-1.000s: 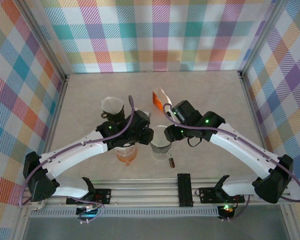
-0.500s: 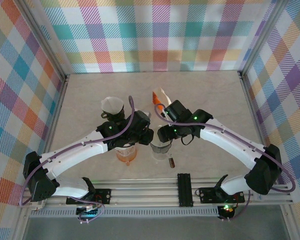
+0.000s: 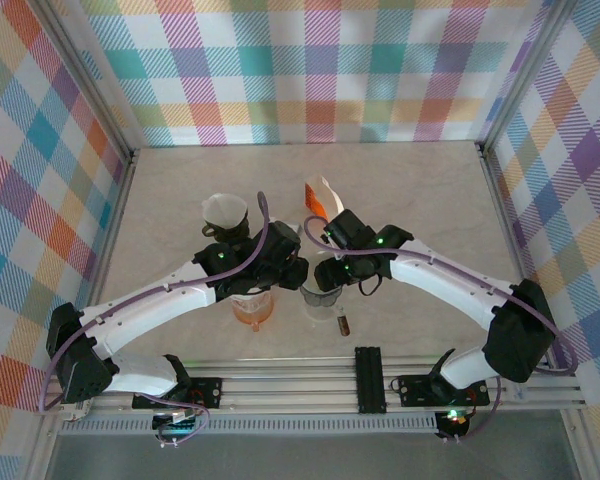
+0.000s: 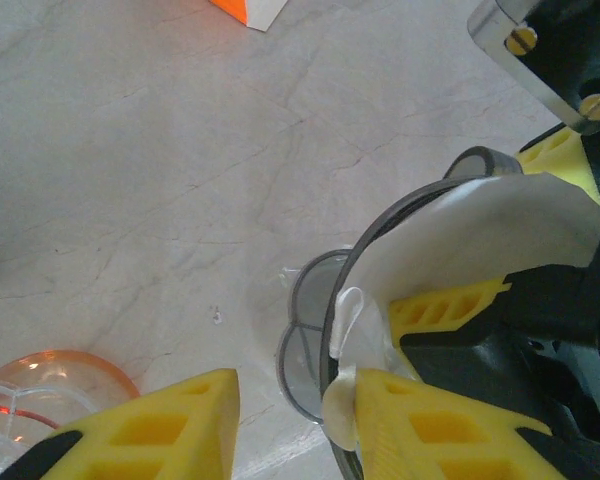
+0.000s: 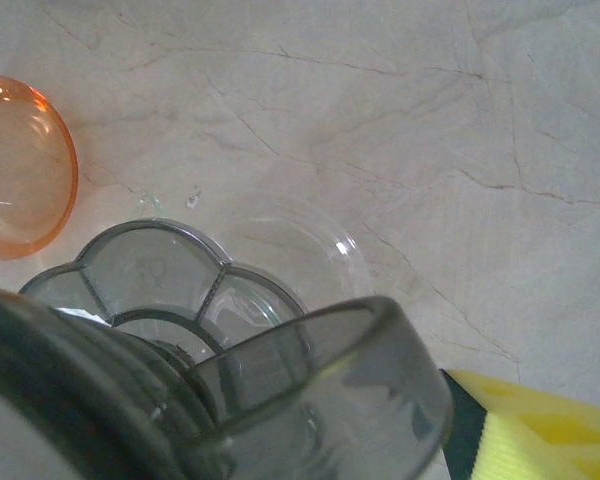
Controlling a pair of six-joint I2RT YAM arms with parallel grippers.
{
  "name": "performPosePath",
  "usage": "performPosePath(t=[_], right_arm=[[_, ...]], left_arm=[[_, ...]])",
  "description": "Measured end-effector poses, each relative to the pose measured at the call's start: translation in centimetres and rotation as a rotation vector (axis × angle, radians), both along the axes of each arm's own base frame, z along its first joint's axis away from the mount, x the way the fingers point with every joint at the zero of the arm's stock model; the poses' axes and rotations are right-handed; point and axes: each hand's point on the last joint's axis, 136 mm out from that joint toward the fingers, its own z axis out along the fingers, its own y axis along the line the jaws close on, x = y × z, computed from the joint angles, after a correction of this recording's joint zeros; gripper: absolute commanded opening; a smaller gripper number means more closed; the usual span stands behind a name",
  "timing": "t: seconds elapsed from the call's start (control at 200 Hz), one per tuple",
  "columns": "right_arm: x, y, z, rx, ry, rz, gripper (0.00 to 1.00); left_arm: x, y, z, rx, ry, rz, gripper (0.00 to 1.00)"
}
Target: Place the coffee filter in the dripper
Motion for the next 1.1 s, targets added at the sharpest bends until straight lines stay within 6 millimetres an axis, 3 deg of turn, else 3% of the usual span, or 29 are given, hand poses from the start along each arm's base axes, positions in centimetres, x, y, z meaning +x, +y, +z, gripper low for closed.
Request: performPosePath(t=[0.23, 0.39, 0.53, 0.645, 0.69, 0.955, 1.1], right_arm=[[0.1, 0.1, 0.0, 0.006, -0.002, 0.001, 0.71], [0.1, 0.1, 0.0, 0.006, -0.002, 0.000, 0.72], [0.1, 0.1, 0.0, 0.007, -0.001, -0.003, 0.72], [0.1, 0.1, 0.0, 0.007, -0.001, -0.003, 0.72], [0.1, 0.1, 0.0, 0.007, -0.001, -0.003, 0.72], [0.1, 0.1, 0.0, 0.007, -0.001, -0.006, 0.72], [0.1, 0.1, 0.0, 0.007, -0.004, -0.008, 0.72]], left_arm=[[-0.1, 0.2, -0.2, -0.019, 0.000, 0.016, 0.52], [-0.4, 0.8, 0.3, -0.048, -0.020, 0.027, 0.67], [-0.3, 0.7, 1.1, -0.075, -0.039, 0.026, 0.69], [-0.3, 0.7, 0.9, -0.076, -0.036, 0.028, 0.76], [-0.4, 0.7, 0.8, -0.075, -0.034, 0.028, 0.75], [-0.3, 0.9, 0.5, -0.064, -0.026, 0.044, 0.41], [-0.2, 0.7, -0.1, -0.052, -0.014, 0.045, 0.34]])
